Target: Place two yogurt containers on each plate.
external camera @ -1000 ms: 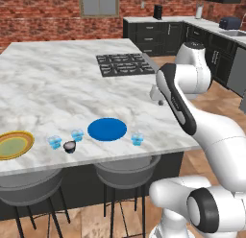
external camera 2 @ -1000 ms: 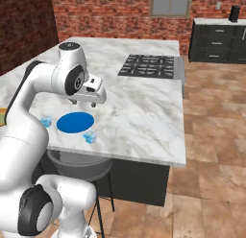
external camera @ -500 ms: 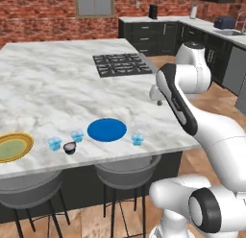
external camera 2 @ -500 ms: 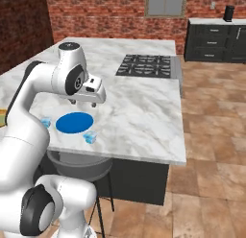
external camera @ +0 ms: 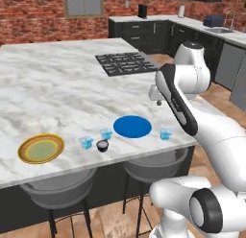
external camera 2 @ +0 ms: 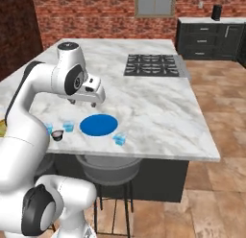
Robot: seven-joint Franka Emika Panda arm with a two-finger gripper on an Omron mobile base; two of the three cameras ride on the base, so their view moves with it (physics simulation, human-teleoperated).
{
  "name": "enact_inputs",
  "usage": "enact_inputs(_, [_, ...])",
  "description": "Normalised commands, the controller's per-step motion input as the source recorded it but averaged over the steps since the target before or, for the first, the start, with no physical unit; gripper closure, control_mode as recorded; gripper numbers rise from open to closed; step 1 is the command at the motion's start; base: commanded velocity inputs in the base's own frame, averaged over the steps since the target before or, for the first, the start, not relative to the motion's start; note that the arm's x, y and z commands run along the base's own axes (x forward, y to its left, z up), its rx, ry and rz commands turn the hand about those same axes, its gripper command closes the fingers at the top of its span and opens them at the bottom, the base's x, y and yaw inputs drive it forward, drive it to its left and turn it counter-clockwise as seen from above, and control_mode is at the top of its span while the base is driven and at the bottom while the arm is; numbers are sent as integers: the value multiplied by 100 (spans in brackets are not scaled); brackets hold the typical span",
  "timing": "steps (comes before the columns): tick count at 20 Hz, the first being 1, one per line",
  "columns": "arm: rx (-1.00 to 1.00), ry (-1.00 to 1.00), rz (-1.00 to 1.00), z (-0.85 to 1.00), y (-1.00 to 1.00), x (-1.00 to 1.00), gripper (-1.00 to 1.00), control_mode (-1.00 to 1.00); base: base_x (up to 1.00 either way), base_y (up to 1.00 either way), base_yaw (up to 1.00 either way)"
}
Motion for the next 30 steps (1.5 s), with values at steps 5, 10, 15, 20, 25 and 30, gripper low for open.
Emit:
enact_inputs(5, [0,0,0,0,0,0,-100,100,0,54,-2])
enact_inputs(10, [0,0,0,0,0,0,-100,100,12,34,29])
enact_inputs(15, [0,0,0,0,0,0,-100,100,45,31,28])
enact_inputs(20, [0,0,0,0,0,0,-100,100,60,47,19])
enact_inputs(25, [0,0,0,0,0,0,-100,100,62,59,2])
enact_inputs(30, [0,0,0,0,0,0,-100,100,74,55,3])
